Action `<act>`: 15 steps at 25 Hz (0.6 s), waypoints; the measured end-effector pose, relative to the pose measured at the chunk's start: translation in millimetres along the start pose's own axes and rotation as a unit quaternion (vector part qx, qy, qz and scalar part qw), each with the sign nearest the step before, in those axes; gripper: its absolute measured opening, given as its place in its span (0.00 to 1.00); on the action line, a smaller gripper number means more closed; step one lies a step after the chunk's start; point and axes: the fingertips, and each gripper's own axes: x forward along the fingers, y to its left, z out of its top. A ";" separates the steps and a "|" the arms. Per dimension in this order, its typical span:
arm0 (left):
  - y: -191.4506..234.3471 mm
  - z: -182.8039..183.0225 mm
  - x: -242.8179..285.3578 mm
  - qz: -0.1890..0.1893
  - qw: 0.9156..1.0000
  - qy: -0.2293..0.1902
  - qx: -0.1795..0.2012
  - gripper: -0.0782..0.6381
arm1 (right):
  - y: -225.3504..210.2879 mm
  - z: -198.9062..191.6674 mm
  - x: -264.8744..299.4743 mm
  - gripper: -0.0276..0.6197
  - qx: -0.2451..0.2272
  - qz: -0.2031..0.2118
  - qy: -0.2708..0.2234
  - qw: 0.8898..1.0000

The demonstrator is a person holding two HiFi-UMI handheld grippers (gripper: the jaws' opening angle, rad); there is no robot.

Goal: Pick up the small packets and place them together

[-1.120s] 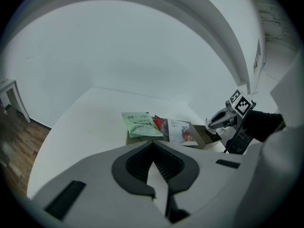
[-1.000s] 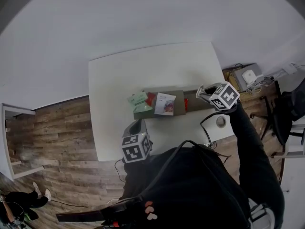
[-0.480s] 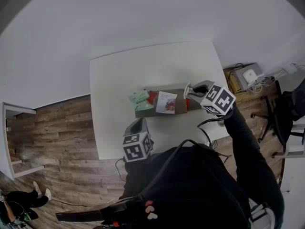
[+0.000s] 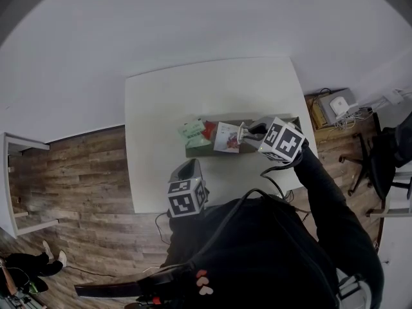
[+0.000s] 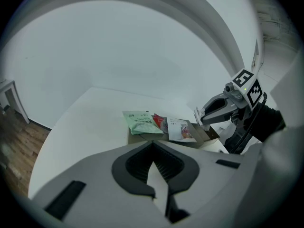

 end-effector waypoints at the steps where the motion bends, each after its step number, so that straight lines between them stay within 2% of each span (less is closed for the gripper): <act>1: 0.0 -0.2 -0.2 0.000 1.000 0.000 0.000 0.11 | 2.1 -0.6 2.5 0.14 -0.002 0.004 0.003 1.000; 15: 1.7 0.8 -1.8 0.002 1.000 0.001 -0.002 0.11 | 14.1 -13.4 25.1 0.14 -0.002 0.032 0.035 0.999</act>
